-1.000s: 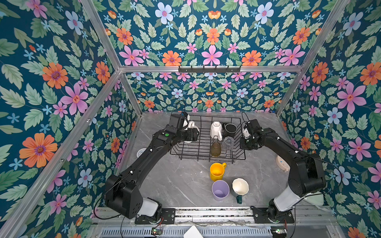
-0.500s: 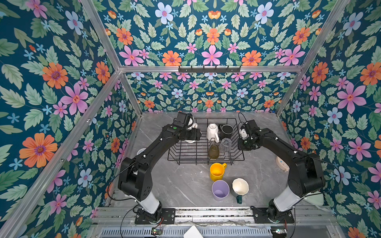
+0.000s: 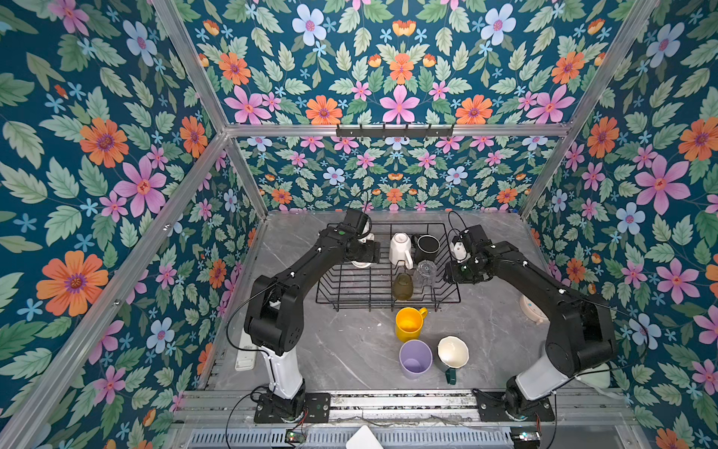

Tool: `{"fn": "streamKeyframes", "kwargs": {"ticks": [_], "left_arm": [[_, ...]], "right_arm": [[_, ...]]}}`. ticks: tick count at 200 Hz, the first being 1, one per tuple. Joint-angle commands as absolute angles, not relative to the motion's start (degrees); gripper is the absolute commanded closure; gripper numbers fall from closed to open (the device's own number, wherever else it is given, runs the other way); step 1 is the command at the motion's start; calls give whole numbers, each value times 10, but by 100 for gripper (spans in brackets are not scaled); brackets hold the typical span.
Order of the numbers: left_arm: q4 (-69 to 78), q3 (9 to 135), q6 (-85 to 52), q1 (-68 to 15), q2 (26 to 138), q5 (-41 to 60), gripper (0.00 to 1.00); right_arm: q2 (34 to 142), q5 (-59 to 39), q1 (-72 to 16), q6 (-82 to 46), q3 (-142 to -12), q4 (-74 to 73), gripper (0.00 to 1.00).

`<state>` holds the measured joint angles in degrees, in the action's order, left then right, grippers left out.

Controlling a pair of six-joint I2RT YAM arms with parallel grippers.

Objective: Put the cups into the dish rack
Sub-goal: 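Open the left gripper and lift it off the mug while the right gripper draws back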

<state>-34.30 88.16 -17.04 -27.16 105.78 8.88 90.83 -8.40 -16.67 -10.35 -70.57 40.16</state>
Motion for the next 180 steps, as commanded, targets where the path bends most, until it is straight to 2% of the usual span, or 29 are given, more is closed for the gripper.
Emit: {"fn": "streamKeyframes", "kwargs": {"ticks": [1,19,48,157,180], "left_arm": [[-334,896,-170,-271,1070,77,100],[-336,905,-173,-271,1084,70,100],[-345,931,-178,-271,1113,63,100],[-392,1030,-197,-276,1228,26,100],[-394,1042,-203,-276,1243,28,83]], "right_arm": [[886,-75,-167,-111,-704,402,24],[864,-73,-167,-118,-707,403,19],[820,-79,-167,-130,-708,410,16],[684,-117,-167,-159,-688,446,16],[673,-118,-167,-163,-685,446,16]]}}
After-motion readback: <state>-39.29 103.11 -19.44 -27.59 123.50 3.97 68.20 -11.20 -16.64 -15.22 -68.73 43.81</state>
